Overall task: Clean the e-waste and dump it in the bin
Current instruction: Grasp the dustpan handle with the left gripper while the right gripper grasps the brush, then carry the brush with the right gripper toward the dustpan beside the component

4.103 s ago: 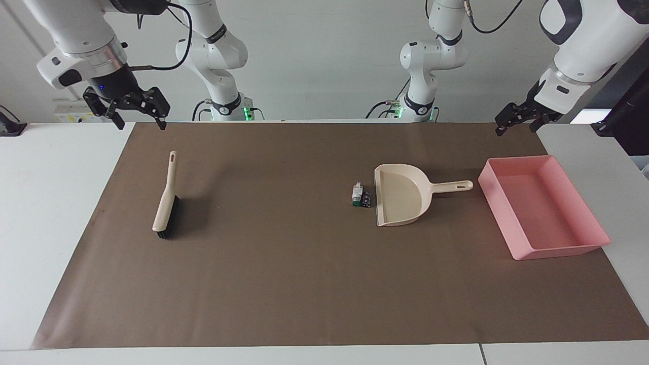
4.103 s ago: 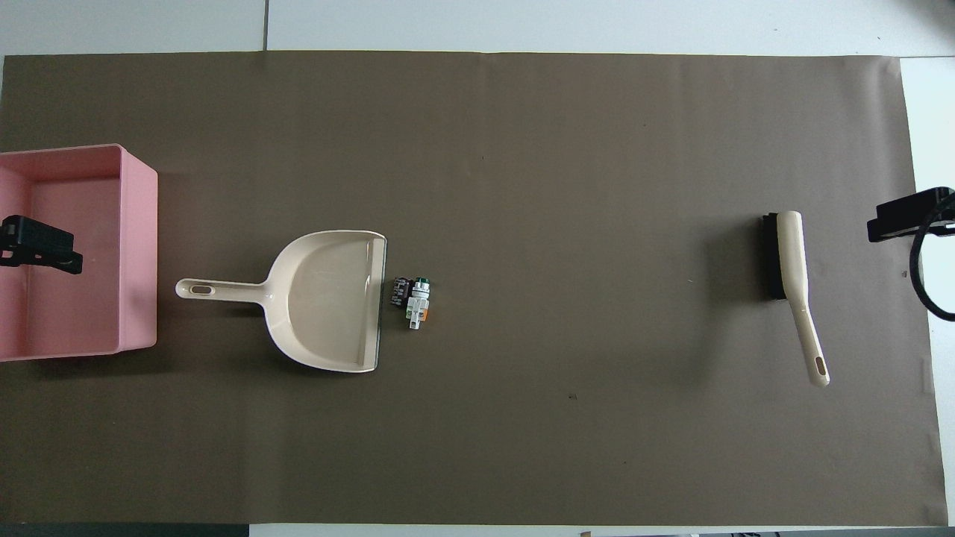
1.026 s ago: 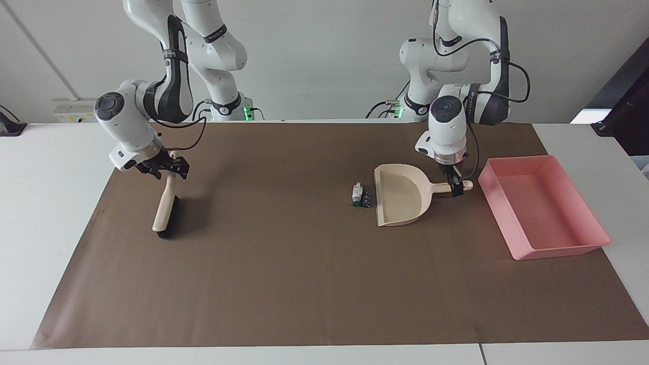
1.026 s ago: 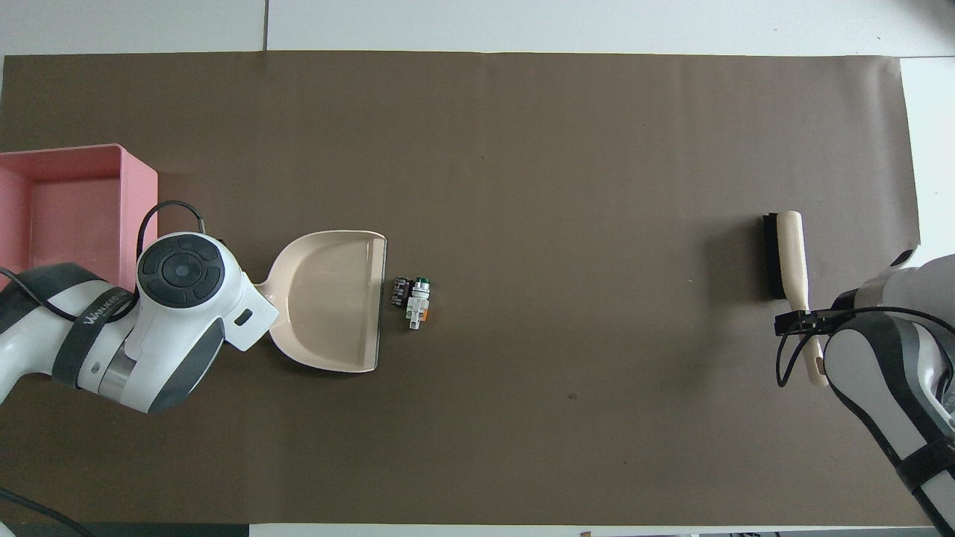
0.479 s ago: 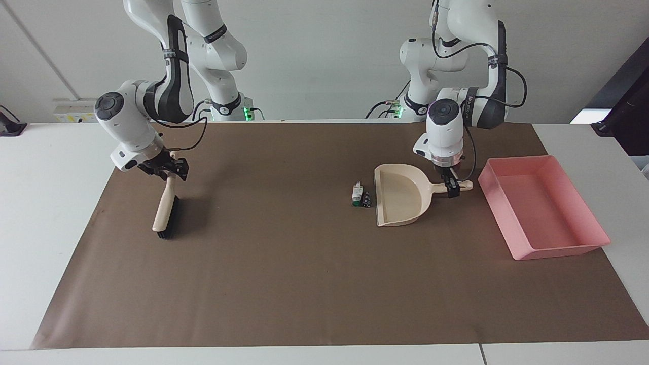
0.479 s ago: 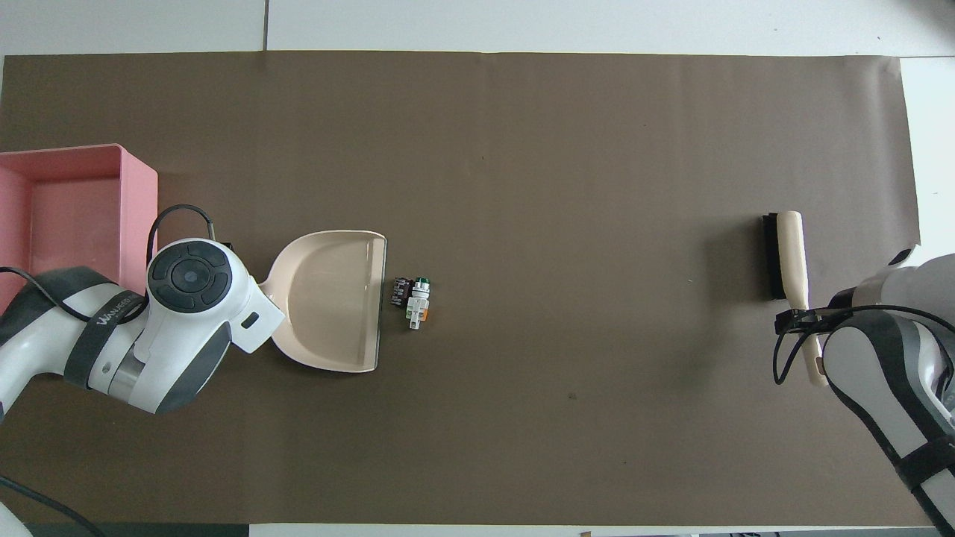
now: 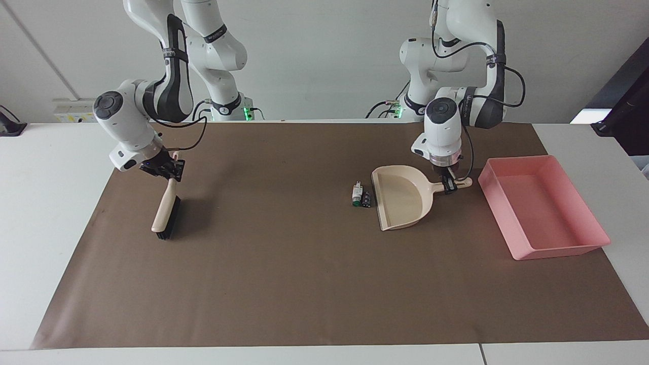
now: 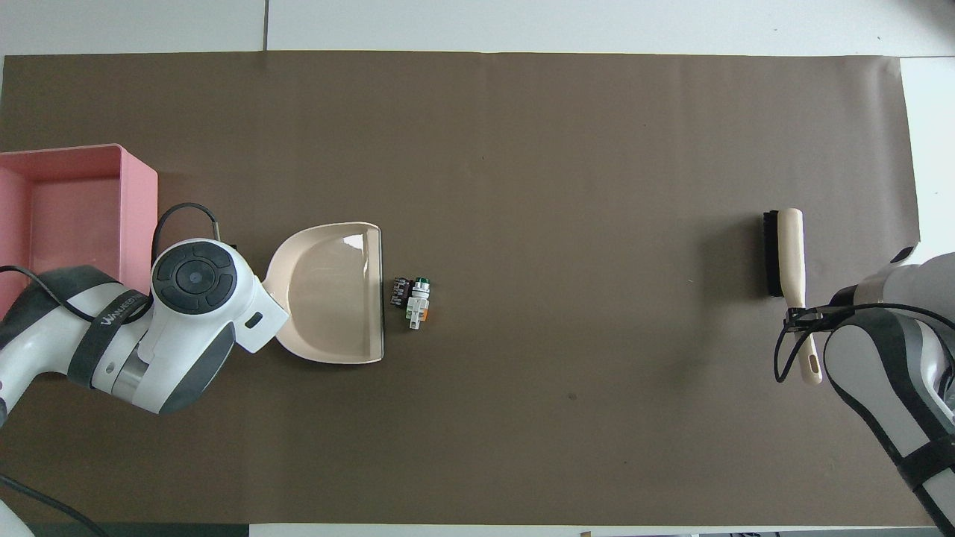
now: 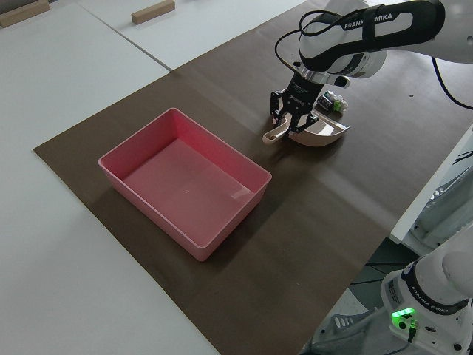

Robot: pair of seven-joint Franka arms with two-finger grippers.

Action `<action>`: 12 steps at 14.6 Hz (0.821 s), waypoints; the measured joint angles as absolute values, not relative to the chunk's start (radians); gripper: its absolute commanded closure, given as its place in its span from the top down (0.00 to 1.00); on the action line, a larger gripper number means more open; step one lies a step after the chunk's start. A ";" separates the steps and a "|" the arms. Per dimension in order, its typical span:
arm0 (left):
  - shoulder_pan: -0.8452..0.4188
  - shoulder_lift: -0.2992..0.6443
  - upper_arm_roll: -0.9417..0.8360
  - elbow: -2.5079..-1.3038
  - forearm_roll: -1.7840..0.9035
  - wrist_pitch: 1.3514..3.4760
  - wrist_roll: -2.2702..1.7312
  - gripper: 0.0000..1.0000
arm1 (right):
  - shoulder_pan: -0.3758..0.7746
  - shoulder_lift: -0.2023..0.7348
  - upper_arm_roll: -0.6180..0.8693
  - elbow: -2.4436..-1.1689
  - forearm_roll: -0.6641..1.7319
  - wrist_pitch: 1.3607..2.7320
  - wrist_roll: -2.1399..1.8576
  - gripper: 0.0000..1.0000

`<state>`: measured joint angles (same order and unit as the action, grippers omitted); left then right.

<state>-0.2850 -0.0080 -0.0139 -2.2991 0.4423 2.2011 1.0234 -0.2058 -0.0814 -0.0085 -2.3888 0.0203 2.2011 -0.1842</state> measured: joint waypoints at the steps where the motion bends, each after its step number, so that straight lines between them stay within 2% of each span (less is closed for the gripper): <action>1: -0.285 -0.008 -0.013 -2.288 0.442 2.183 1.023 0.00 | -0.205 -0.080 -0.007 -2.373 0.020 2.188 -0.176 0.00; 4: -0.287 -0.009 -0.014 -2.229 0.443 2.075 1.024 0.00 | -0.158 -0.071 0.007 -2.271 0.020 2.061 -0.097 0.00; 7: -0.315 -0.009 -0.014 -2.210 0.487 2.058 1.023 0.00 | -0.020 -0.044 0.018 -2.147 0.020 1.917 0.067 0.00; 12: -0.384 0.007 -0.014 -2.216 0.567 2.038 1.016 0.00 | 0.257 -0.015 0.026 -2.120 -0.022 1.904 0.271 0.00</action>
